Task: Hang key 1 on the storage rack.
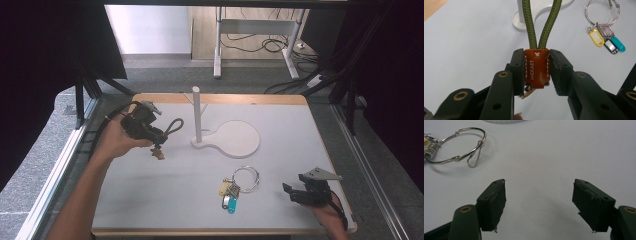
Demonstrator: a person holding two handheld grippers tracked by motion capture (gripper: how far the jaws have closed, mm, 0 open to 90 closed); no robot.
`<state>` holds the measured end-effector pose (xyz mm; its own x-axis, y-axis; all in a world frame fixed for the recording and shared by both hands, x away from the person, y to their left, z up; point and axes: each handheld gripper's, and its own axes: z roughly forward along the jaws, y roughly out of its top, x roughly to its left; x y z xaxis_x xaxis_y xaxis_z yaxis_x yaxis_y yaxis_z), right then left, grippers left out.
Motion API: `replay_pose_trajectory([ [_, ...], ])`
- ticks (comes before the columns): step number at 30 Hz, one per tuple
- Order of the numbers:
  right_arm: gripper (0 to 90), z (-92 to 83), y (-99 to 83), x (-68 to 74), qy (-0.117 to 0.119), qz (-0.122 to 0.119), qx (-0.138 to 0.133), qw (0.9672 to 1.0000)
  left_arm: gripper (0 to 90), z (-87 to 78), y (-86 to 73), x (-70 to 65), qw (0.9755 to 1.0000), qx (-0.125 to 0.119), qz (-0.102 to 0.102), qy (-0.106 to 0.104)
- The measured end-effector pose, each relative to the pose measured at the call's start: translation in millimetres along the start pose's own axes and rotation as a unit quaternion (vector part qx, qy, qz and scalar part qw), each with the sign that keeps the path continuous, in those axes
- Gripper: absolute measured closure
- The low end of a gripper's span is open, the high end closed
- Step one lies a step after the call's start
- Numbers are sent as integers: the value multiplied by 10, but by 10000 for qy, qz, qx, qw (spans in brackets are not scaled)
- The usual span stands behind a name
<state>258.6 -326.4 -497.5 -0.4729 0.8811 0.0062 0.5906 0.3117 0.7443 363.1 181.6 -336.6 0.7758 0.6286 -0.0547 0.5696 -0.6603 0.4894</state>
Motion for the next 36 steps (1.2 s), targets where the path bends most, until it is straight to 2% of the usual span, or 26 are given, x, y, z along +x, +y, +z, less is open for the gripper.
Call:
replay_pose_trajectory([
  [13,272,12,-6,-1,-15,-17,31,10000,668,-17,110,59,10000,41,44,-8],
  [20,272,27,-8,10,-2,-38,55,10000,668,-7,174,124,10000,30,-10,-24],
  [32,272,35,-14,10,1,-46,86,10000,667,-30,221,323,9996,-114,-262,-19],
  [36,272,37,-16,9,-1,-40,93,9999,668,-39,234,394,9992,-181,-335,-83],
])
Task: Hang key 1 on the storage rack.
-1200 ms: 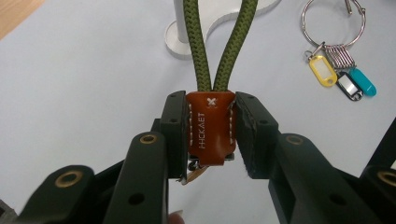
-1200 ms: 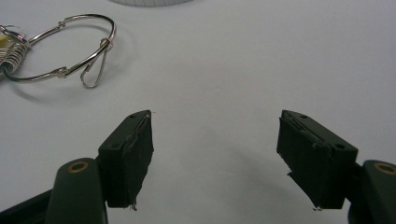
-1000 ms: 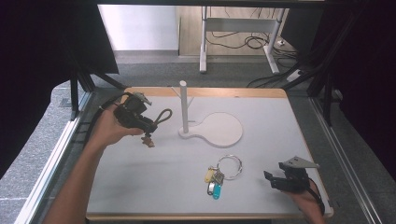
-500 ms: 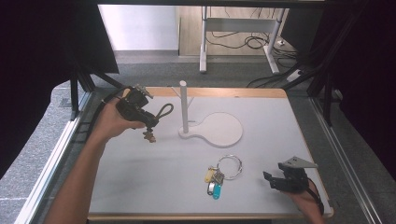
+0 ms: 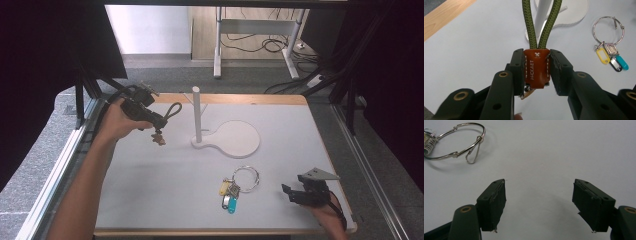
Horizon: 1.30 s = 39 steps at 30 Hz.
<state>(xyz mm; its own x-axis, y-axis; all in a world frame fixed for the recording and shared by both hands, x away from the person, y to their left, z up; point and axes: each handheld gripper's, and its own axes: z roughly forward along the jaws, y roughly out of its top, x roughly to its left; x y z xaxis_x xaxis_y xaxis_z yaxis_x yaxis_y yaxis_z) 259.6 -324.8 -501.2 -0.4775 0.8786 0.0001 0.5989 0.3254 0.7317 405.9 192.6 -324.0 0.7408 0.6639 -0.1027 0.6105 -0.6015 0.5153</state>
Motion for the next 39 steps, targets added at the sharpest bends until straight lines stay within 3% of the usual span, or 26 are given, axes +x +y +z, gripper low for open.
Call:
replay_pose_trajectory([
  [19,272,8,-10,-1,-12,2,32,10000,668,29,159,222,9996,-187,-73,-195],
  [39,272,7,-19,-12,-24,-1,39,10000,669,105,360,301,9990,-248,-29,-377],
])
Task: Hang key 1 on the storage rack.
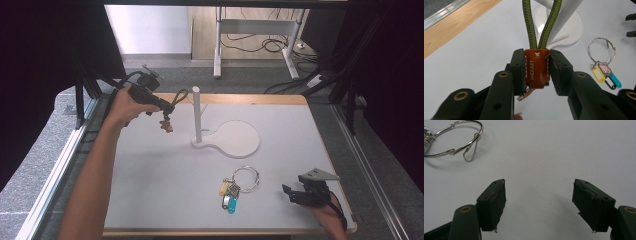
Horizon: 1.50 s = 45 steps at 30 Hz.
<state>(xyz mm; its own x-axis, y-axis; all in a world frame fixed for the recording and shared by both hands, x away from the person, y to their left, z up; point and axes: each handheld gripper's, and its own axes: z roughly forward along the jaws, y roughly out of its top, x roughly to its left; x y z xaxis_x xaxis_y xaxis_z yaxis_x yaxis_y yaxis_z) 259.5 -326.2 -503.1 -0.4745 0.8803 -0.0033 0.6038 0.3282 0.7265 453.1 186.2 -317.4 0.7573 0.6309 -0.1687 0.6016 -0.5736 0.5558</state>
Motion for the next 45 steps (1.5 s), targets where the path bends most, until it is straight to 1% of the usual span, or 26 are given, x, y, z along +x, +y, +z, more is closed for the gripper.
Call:
replay_pose_trajectory([
  [3,272,0,-2,0,-7,3,1,10000,669,12,19,5,10000,-9,3,-21],
  [7,272,-7,-3,-2,-10,14,4,10000,670,42,37,34,10000,-12,-44,-72],
  [8,272,-6,-4,-2,-11,15,8,10000,670,71,45,45,9999,10,-80,-85],
  [13,272,-4,-7,-6,-18,19,15,10000,670,120,56,63,9999,44,-74,-136],
  [15,272,-3,-8,-6,-20,17,18,10000,670,142,62,73,9998,45,-40,-176],
  [18,272,-2,-9,-2,-23,15,23,10000,670,207,78,81,9997,88,-55,-204],
  [21,272,-2,-9,0,-36,2,29,10000,670,239,83,78,9997,123,-32,-222],
  [22,272,-4,-9,0,-53,-5,33,10000,670,269,83,65,9996,144,-19,-261],
  [27,272,-6,-11,-4,-59,-4,34,10000,668,326,67,31,9995,121,1,-289],
  [31,272,-10,-8,0,-59,-15,22,10000,665,389,36,-4,9995,200,63,-236],
  [32,272,-11,-7,-1,-61,-23,17,10000,665,407,26,-15,9995,232,92,-169],
  [35,272,-14,-6,-3,-63,-18,14,10000,661,455,5,-45,9996,279,82,-13],
  [37,272,-13,-5,0,-65,-31,11,10000,657,475,-3,-53,9996,267,54,18],
  [38,271,-16,-2,4,-67,-38,5,10000,649,502,-11,-79,9997,250,64,32],
  [40,272,-20,0,5,-66,-40,-2,10000,609,520,-17,-108,9997,224,89,106],
  [41,272,-20,0,5,-66,-40,-2,10000,589,520,-17,-108,9997,224,89,106],
  [42,271,-23,0,2,-71,-31,1,10000,586,528,-32,-143,9995,197,104,214],
  [45,272,-26,0,0,-67,-30,0,10000,568,523,-53,-174,9995,186,106,228],
])
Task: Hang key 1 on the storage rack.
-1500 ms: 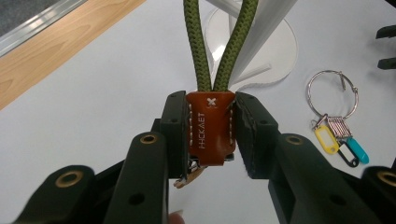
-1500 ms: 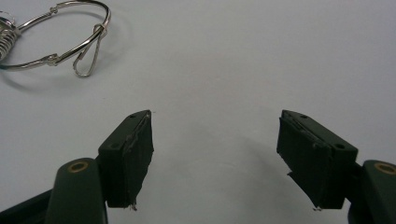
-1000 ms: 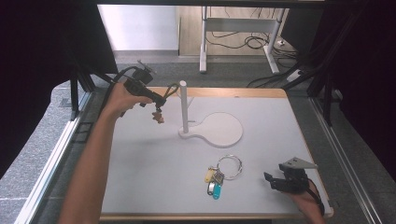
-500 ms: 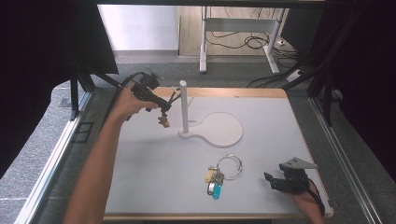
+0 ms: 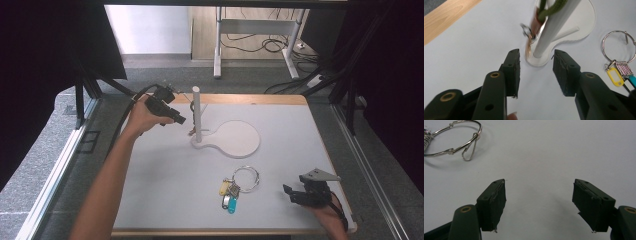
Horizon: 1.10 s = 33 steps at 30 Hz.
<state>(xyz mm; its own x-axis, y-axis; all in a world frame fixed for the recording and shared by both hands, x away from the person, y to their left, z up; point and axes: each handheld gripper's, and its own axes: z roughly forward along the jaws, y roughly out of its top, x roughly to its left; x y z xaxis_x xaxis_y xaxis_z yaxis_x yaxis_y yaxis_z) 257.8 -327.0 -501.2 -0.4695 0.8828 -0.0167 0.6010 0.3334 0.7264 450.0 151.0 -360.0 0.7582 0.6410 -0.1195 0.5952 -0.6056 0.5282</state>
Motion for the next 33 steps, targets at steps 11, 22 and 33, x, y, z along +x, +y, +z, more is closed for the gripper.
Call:
replay_pose_trajectory([
  [11,272,-53,25,6,12,-1,-82,10000,495,-248,-286,-275,9990,-408,170,60],
  [22,271,-40,36,41,30,-91,-62,9999,473,-356,-744,-580,9968,-700,377,86],
  [33,272,-36,36,43,50,-107,-65,9999,469,-137,-1289,-724,9974,-653,292,89],
])
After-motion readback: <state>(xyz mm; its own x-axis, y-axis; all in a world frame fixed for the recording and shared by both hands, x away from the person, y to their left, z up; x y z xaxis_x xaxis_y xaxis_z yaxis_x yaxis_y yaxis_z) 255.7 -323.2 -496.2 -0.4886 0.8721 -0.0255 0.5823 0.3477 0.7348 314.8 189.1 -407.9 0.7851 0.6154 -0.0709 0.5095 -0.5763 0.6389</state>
